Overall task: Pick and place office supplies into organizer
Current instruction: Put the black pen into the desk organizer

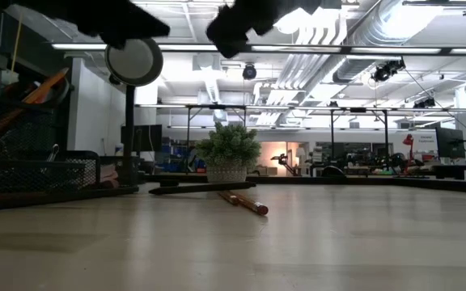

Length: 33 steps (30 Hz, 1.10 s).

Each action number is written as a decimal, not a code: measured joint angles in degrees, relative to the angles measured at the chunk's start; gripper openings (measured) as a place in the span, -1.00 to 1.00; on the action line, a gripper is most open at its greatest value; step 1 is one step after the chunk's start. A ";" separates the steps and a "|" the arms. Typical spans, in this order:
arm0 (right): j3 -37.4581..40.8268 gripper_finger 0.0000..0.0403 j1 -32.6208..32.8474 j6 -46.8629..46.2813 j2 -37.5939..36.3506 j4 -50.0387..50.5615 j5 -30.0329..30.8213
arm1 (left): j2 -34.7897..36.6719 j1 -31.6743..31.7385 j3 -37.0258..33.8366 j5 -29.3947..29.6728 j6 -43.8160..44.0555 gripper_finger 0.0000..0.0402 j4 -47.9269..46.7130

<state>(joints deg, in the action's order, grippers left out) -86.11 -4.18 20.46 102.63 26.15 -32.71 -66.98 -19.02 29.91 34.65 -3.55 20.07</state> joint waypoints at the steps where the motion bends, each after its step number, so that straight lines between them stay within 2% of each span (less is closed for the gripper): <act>1: 0.59 -0.42 -0.21 -0.67 0.00 0.91 0.05 | 0.00 1.36 0.00 -2.98 0.95 -1.00 -0.81; 3: 2.12 -0.42 -0.63 -1.56 0.00 2.23 0.52 | -0.01 4.47 0.00 -8.42 2.31 -1.00 -1.76; 6: 5.45 -0.42 -1.19 -3.72 -0.56 2.91 2.53 | -0.59 8.70 0.00 -13.33 3.89 -1.00 -3.58; 11: 13.02 -0.42 -1.87 -7.66 -3.98 2.38 7.04 | -0.58 13.78 0.00 -16.28 5.15 -1.00 -6.56; 19: 29.01 -0.42 -2.43 -14.53 -12.51 -11.05 17.74 | -3.21 18.49 1.48 -23.50 5.53 -1.00 -8.69; 25: 40.11 -0.42 -2.37 -18.07 -19.44 -24.40 23.07 | -9.77 18.75 9.32 -24.61 4.45 -1.00 -16.10; 33: 49.66 -0.42 -2.14 -19.61 -24.22 -35.66 23.33 | -18.64 18.70 20.54 -23.25 3.72 -1.00 -27.16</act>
<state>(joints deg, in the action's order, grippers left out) -36.45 -6.32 0.84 78.41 -9.51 -9.38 -85.62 -0.32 50.45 11.40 0.17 -7.09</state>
